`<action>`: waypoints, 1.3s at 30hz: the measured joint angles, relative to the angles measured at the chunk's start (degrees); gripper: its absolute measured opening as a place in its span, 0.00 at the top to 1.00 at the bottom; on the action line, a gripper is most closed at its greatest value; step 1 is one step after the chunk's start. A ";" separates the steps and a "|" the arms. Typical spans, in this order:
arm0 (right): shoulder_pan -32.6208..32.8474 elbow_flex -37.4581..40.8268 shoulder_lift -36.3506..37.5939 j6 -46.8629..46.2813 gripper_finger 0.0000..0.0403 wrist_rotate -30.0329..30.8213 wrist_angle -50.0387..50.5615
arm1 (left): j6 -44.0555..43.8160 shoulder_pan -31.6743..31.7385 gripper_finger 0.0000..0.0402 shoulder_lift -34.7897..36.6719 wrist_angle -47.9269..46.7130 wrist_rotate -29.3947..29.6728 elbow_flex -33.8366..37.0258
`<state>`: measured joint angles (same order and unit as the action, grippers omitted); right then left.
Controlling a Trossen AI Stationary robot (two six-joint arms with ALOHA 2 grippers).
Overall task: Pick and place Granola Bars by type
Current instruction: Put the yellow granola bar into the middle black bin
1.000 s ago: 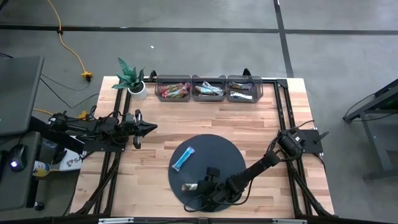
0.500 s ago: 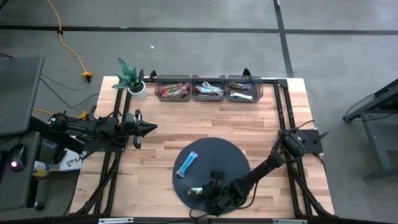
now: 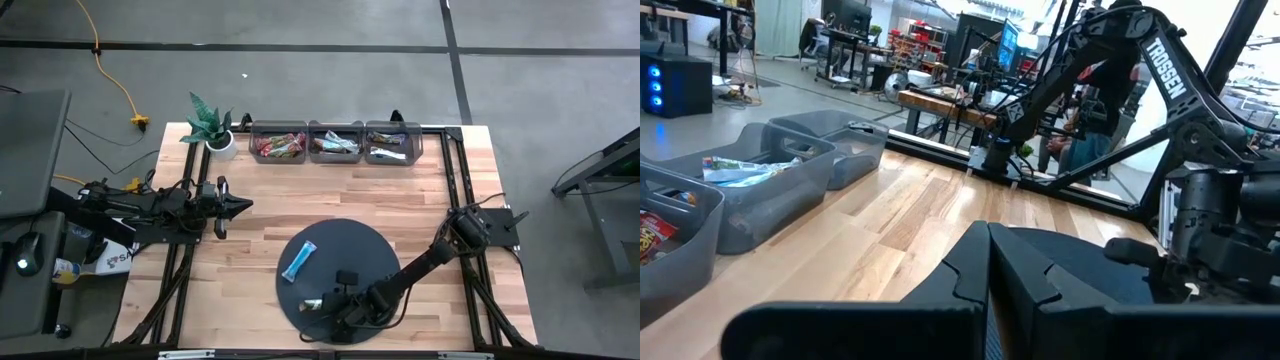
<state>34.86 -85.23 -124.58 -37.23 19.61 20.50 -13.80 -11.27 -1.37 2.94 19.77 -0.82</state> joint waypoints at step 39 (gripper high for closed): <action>-4.16 -0.22 0.27 2.37 0.86 -6.39 -7.95 | 0.00 0.00 1.00 0.02 0.00 0.00 0.02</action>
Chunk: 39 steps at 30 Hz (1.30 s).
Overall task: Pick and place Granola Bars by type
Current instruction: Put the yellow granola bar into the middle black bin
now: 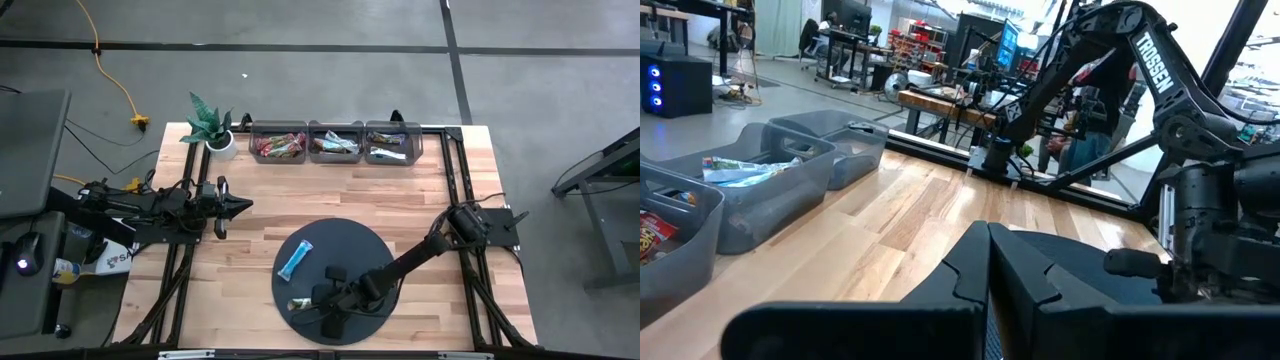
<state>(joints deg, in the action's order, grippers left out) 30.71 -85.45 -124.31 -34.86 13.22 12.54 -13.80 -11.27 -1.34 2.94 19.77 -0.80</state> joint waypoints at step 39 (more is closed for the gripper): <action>-31.54 0.00 38.05 30.09 0.86 7.93 6.23 | 0.00 0.00 1.00 0.00 0.02 0.09 0.00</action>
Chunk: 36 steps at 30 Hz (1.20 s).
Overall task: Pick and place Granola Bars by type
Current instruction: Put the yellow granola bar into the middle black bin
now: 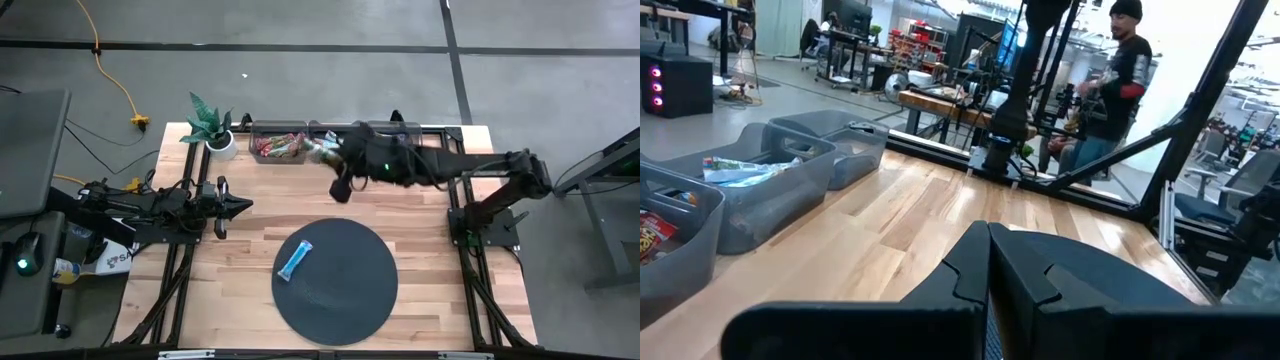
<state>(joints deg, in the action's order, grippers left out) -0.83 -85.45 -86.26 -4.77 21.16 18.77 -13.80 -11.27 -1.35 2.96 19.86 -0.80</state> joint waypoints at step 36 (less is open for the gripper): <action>-40.57 0.02 -23.61 21.73 0.86 -39.61 8.29 | 0.00 0.00 1.00 -0.02 -0.01 -0.02 0.00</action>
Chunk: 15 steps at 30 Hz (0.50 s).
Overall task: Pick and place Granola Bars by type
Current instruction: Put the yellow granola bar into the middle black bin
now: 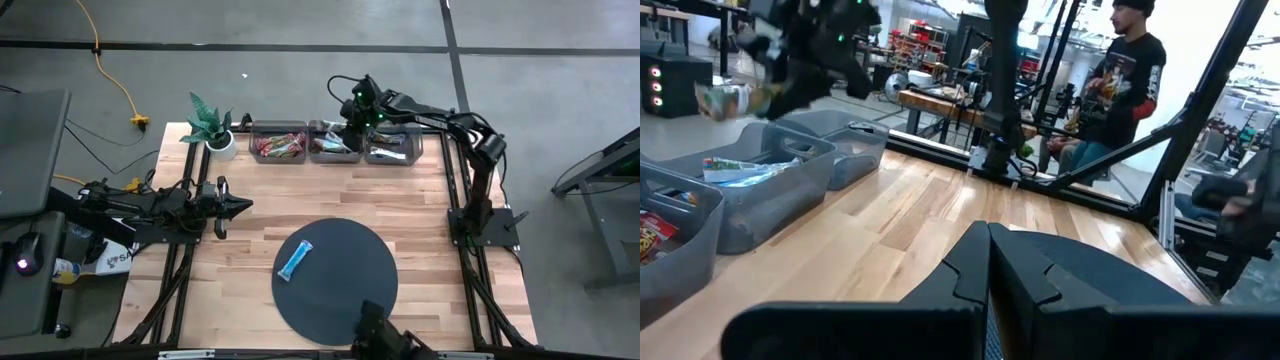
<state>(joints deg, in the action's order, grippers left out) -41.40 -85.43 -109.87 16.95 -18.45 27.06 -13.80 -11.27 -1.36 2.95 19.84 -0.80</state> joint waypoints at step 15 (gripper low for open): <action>-1.06 0.02 -2.00 -9.43 0.86 -9.21 3.76 | 0.00 0.00 1.00 0.00 0.00 -0.04 -0.02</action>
<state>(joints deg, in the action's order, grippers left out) -42.46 -85.41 -111.87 7.52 -27.66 30.82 -13.80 -11.27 -1.37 2.95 19.79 -0.82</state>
